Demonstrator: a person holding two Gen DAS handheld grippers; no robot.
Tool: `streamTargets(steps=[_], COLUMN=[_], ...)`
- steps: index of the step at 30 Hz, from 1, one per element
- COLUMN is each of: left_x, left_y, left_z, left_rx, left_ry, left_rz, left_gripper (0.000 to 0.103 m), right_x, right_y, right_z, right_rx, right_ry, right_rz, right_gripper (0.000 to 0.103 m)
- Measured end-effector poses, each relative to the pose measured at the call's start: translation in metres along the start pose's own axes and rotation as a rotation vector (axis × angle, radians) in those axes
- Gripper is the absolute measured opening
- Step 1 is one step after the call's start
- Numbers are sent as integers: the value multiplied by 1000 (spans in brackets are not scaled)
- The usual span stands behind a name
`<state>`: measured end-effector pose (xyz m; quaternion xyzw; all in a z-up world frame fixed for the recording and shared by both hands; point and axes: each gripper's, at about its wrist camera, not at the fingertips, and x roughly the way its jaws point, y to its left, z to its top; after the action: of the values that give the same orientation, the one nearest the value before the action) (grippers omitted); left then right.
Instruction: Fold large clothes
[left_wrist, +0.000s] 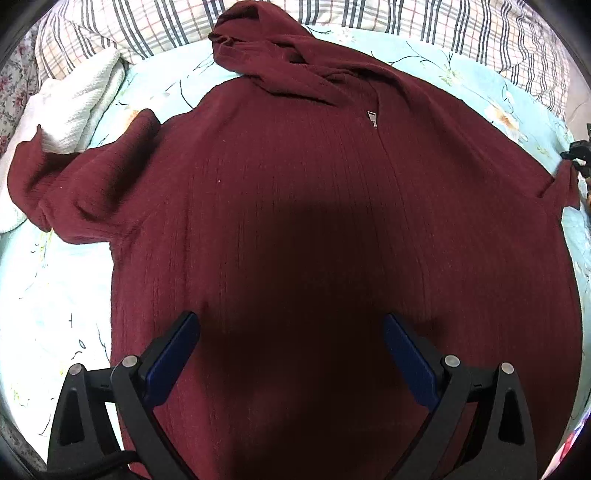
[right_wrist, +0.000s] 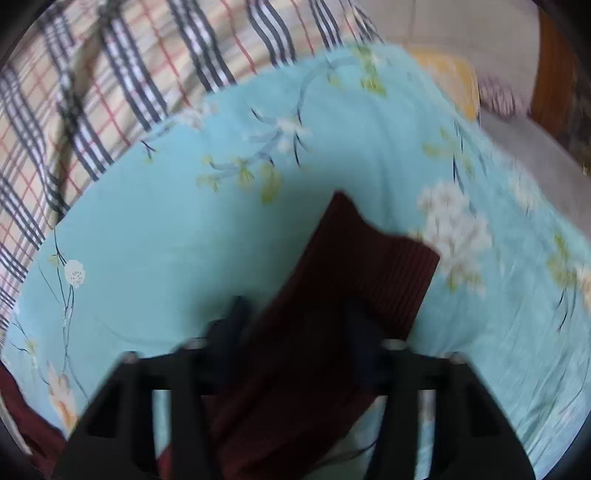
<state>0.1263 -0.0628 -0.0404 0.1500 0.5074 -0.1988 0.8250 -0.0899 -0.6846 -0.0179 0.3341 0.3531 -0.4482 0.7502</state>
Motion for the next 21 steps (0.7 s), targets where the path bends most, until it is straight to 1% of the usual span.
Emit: streamTargets(steps=[1, 3, 4, 5, 7, 9, 10, 13, 15, 16, 17, 19, 21], left_x=[1, -3, -5, -7, -17, -25, -29, -39, -41, -41, -43, -45, -46], left_y=[1, 3, 4, 6, 10, 14, 16, 27, 33, 36, 39, 45, 51], left_z=[1, 0, 0, -1, -3, -4, -5, -7, -7, -7, -9, -11, -14], left_rx=[1, 1, 0, -3, -9, -15, -19, -41, -57, -64, -70, -80, -89], left_ry=[-3, -12, -18, -26, -42, -57, -65, -82, -86, -86, -86, -91, -97], left_rz=[-2, -8, -13, -18, -30, -46, -57, -114, -152, -175, -197, -238, -265], left_gripper=[99, 99, 99, 99, 99, 99, 99, 99, 99, 99, 99, 99, 99], right_x=[-5, -19, -31, -38, -60, -82, -94, -117, -129, -133, -138, -145, -147], right_y=[1, 3, 7, 12, 30, 55, 74, 128, 180, 198, 224, 275, 313], right_z=[1, -2, -7, -12, -28, -54, -70, -114, -153, -167, -189, -229, -260], right_rx=[-1, 7, 9, 8, -13, -29, -51, -111, -152, -173, -208, -289, -339], right_ry=[-10, -39, -52, -53, -55, -38, -21, 23, 79, 98, 122, 177, 233], right_rz=[49, 122, 205, 244, 343, 469, 538, 687, 807, 845, 896, 972, 1012], right_gripper=[6, 6, 6, 5, 5, 5, 5, 5, 5, 5, 5, 5, 5])
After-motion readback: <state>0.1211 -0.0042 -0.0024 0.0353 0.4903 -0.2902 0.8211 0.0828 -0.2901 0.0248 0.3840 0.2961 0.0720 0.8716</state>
